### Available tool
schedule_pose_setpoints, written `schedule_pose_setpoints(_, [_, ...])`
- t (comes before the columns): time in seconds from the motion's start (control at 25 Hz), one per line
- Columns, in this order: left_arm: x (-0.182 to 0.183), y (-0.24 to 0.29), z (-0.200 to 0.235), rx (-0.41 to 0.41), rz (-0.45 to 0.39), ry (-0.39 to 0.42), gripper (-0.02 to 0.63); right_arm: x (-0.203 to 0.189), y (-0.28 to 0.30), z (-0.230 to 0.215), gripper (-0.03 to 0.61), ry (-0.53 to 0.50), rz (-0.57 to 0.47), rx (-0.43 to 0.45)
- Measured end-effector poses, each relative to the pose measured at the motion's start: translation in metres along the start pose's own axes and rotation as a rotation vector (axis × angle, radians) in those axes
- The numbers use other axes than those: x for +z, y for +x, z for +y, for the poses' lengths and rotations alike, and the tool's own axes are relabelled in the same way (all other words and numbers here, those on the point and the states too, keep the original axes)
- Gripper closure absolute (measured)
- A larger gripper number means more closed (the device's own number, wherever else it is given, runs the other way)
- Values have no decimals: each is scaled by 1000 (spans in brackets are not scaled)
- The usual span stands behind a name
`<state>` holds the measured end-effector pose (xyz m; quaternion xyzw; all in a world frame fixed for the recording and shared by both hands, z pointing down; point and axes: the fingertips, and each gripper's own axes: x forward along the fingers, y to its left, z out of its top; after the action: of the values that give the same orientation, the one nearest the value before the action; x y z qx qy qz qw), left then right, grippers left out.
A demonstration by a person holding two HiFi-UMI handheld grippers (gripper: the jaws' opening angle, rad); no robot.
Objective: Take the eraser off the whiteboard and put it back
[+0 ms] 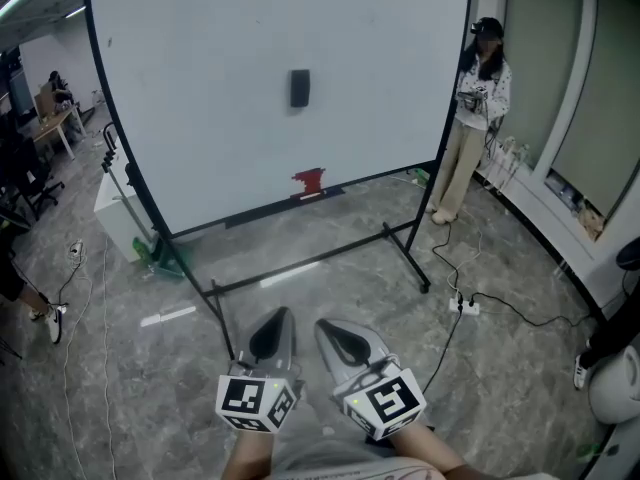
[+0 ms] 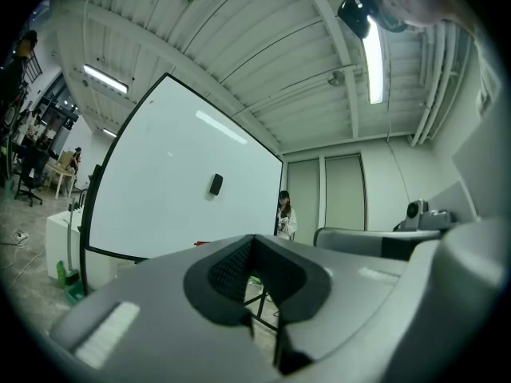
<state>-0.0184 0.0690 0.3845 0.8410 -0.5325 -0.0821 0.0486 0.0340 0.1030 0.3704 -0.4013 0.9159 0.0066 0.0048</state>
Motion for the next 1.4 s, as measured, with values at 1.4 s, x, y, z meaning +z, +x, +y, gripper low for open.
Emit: schedule_pose_setpoints(1.4, [31, 247, 171, -113, -17, -8, 614, 56, 272, -199, 532, -60, -94, -185])
